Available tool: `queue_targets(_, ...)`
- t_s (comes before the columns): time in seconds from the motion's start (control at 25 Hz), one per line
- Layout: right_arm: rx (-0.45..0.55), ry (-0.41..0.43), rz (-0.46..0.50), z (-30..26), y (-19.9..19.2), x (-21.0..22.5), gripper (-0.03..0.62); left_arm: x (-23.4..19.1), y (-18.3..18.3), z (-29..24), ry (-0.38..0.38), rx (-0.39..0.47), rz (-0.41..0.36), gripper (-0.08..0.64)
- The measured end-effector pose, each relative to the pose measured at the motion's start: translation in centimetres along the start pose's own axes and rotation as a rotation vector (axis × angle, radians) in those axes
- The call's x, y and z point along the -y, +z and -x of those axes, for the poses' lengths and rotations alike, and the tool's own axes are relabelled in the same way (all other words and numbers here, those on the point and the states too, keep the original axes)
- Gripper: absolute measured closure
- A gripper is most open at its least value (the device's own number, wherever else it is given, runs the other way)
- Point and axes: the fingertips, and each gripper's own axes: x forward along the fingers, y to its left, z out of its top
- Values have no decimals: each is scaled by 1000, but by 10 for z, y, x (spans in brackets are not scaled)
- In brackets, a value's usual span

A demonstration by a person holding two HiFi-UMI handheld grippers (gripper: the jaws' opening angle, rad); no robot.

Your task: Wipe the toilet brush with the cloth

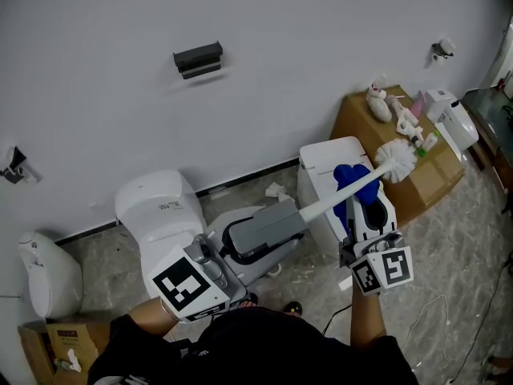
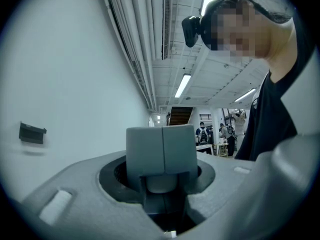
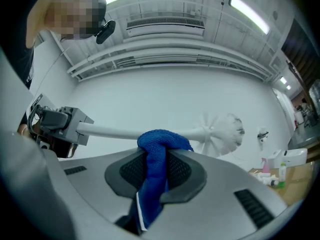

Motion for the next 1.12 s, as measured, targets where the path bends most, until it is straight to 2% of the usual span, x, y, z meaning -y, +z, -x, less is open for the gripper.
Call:
queue_targets(0.4,14,-70,-6,1,5,21,518,0,3,4,-14,12,21,390)
queue_targets(1.12,28,-97,-29,6,2,34,518,3,0,6,-16,3,17,390)
